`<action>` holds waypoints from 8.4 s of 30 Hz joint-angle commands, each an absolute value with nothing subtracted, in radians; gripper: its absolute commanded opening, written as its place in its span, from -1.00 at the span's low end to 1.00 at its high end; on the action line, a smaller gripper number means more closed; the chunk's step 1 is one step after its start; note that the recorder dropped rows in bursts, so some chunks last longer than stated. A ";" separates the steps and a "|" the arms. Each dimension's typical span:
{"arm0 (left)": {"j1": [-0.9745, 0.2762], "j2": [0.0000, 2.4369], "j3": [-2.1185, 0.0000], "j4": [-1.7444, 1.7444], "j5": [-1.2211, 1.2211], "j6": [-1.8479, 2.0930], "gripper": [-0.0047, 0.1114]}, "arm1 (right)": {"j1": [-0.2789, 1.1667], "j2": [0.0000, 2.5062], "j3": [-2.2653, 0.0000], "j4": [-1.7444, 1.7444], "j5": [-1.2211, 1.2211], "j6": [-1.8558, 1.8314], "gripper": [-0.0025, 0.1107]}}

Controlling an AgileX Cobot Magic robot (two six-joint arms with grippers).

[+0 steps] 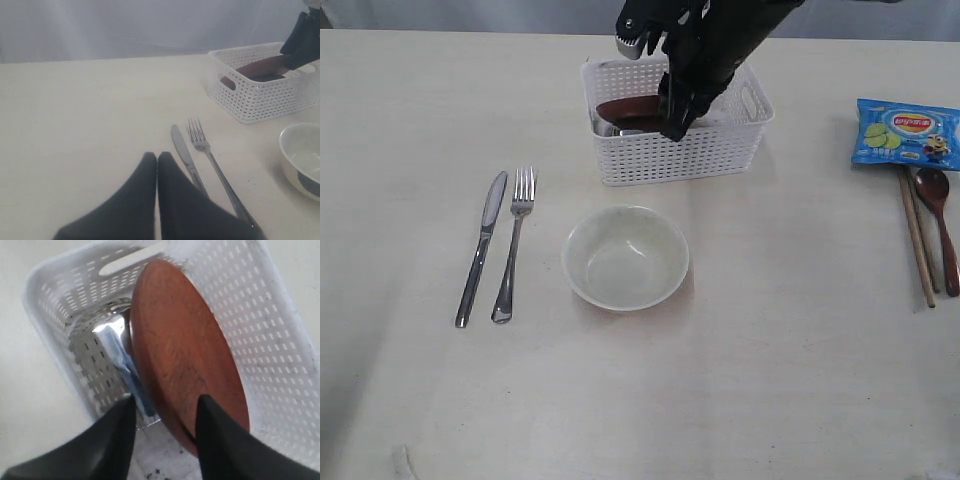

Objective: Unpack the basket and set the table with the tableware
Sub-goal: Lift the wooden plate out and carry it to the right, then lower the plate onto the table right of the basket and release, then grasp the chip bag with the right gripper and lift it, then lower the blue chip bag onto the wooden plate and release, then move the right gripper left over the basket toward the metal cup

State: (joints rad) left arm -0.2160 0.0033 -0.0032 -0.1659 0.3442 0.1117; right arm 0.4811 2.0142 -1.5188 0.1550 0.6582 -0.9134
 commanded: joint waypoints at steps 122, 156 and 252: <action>-0.222 0.000 0.000 -0.166 0.342 0.109 -0.92 | -0.597 2.176 -1.372 0.892 1.011 -0.651 -0.06; -0.222 0.000 0.000 -0.166 0.342 0.109 -0.92 | -0.458 1.870 -1.370 1.066 1.000 -0.731 -0.96; -0.222 0.000 0.000 -0.163 0.342 0.109 -0.92 | 0.403 1.082 -0.615 0.855 0.664 -0.788 -0.96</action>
